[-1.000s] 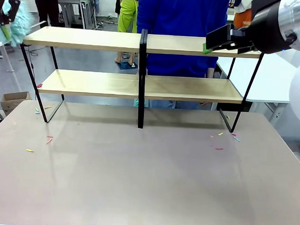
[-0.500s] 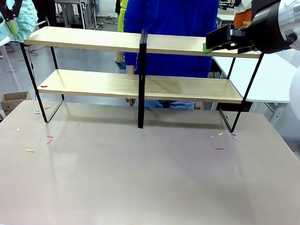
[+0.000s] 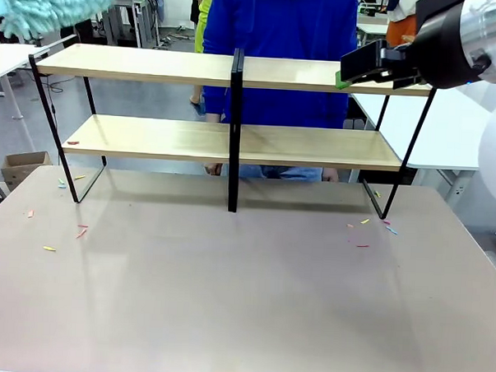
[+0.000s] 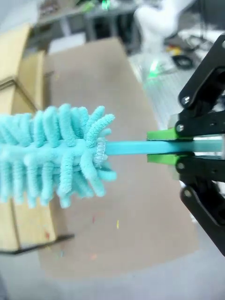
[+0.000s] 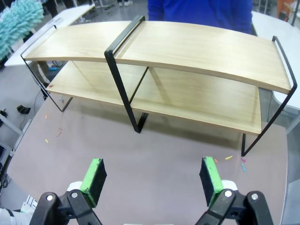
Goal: Clean the shelves.
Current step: Clean another randomly selected level of the Shelf with the Duster.
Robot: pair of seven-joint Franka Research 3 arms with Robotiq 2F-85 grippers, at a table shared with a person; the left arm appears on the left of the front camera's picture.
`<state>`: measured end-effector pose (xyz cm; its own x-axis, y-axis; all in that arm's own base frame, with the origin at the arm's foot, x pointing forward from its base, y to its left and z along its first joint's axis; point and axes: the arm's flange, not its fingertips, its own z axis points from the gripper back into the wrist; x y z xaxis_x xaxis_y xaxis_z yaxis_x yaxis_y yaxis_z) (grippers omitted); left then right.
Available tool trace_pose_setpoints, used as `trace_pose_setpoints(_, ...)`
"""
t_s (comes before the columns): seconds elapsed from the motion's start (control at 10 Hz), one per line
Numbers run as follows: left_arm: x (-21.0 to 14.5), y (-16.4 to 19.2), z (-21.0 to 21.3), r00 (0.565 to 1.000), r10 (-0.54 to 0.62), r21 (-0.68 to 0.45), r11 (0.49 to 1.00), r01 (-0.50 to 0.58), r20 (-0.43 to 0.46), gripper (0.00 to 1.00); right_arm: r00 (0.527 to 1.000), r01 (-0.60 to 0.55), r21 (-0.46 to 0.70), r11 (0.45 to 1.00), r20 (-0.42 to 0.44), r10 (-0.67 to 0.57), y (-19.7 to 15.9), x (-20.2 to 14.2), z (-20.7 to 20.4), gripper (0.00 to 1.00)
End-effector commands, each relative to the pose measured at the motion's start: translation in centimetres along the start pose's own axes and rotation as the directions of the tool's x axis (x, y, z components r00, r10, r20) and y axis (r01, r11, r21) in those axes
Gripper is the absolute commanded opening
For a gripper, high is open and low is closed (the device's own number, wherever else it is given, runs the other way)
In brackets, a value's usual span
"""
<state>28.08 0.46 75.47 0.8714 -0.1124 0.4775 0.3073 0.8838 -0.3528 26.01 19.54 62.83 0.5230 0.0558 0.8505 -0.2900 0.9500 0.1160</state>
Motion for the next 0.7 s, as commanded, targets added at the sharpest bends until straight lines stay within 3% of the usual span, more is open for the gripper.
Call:
trace_pose_setpoints(0.0,-3.8,2.5,4.3,0.962,-0.264,-0.251,0.938,0.24,-0.067,0.13,1.0,0.003,0.003,1.0,0.001,-0.003,0.0,0.1,0.0,1.0)
trace_pose_setpoints(0.1,-5.4,4.0,5.7,0.917,-0.397,-0.362,0.862,0.356,-0.044,0.13,1.0,0.003,0.003,1.0,0.001,-0.003,0.0,0.1,0.0,1.0)
trace_pose_setpoints(0.2,-6.6,5.1,6.4,0.885,-0.465,-0.398,0.806,0.438,0.032,0.13,1.0,0.003,0.003,1.0,0.001,-0.003,0.0,0.1,0.0,1.0)
trace_pose_setpoints(0.4,-8.2,8.0,7.2,0.841,-0.507,-0.481,0.7,0.529,0.187,0.13,1.0,0.003,0.003,1.0,0.001,-0.003,0.0,0.1,0.0,1.0)
trace_pose_setpoints(0.5,-8.2,9.0,7.0,0.847,-0.486,-0.496,0.693,0.523,0.214,0.13,1.0,0.003,0.003,1.0,0.001,-0.003,0.0,0.1,0.0,1.0)
trace_pose_setpoints(0.6,-7.8,9.5,6.7,0.88,-0.425,-0.492,0.732,0.471,0.211,0.13,1.0,0.003,0.003,1.0,0.001,-0.003,0.0,0.1,0.0,1.0)
